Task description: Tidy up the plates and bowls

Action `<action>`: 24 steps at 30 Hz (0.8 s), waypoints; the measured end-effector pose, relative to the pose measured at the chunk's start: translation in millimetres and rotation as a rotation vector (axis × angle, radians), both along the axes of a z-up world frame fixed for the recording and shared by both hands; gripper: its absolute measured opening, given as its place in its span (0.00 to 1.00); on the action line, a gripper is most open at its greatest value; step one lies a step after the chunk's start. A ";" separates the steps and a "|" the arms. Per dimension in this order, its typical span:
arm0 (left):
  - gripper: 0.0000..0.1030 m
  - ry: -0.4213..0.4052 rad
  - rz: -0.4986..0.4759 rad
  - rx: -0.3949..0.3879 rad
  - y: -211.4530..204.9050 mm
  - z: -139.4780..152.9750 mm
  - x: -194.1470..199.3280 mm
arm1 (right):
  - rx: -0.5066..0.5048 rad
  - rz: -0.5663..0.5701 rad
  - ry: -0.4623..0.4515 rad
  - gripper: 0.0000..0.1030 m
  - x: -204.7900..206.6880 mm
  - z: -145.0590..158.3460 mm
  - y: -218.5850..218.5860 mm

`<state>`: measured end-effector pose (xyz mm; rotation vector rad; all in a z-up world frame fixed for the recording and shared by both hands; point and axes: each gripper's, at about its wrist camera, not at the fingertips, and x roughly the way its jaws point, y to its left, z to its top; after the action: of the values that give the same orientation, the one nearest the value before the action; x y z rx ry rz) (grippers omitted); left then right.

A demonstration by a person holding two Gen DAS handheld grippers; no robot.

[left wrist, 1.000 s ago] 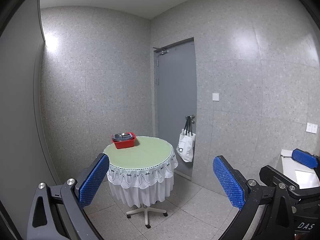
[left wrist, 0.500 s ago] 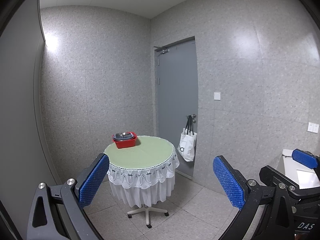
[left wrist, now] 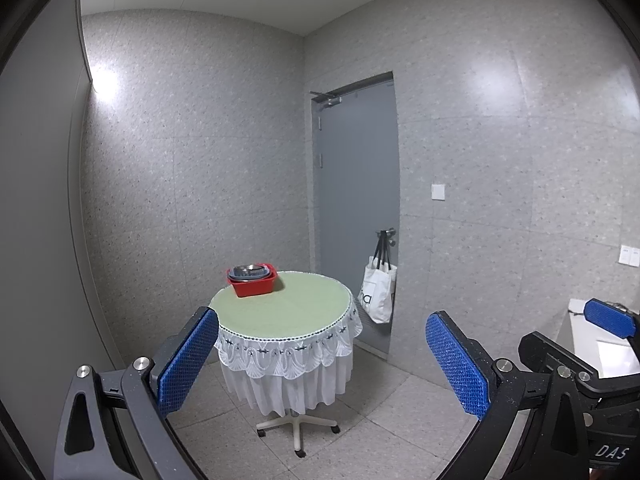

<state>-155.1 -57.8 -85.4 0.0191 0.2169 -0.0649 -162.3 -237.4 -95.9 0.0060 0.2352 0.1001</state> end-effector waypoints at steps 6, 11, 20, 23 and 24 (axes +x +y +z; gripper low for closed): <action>0.99 -0.001 0.002 -0.001 -1.1 -6.6 6.0 | -0.001 0.002 0.002 1.00 2.8 -1.3 0.9; 0.99 0.000 0.003 0.001 -4.2 -8.9 8.8 | 0.001 0.003 0.006 1.00 7.3 -2.1 -0.4; 0.99 0.000 0.004 0.002 -4.5 -9.4 10.1 | 0.002 0.004 0.008 1.00 10.7 -2.9 -1.9; 0.99 0.001 0.006 0.002 -4.1 -9.9 11.2 | 0.003 0.004 0.010 1.00 12.4 -3.9 -1.3; 0.99 0.001 0.006 0.002 -3.6 -10.3 12.2 | 0.003 0.005 0.011 1.00 13.4 -4.5 -1.0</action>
<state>-142.9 -61.4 -95.7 0.0203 0.2177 -0.0586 -148.8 -238.4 -100.4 0.0086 0.2457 0.1053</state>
